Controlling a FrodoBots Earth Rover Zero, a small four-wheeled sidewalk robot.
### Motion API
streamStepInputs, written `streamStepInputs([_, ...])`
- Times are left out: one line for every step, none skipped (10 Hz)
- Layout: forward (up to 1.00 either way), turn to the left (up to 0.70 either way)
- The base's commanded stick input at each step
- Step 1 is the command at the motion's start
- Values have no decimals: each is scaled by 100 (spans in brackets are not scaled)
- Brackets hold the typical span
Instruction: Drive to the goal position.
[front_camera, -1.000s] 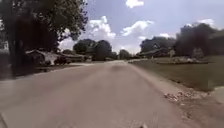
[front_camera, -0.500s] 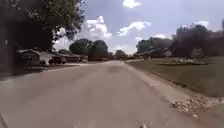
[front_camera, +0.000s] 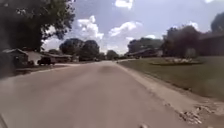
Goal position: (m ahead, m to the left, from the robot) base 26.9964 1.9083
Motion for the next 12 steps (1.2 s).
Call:
streamStepInputs([70,0])
streamStepInputs([70,0])
streamStepInputs([70,0])
streamStepInputs([70,0])
streamStepInputs([70,0])
streamStepInputs([70,0])
streamStepInputs([70,0])
streamStepInputs([70,0])
streamStepInputs([70,0])
streamStepInputs([70,0])
streamStepInputs([70,0])
streamStepInputs([70,0])
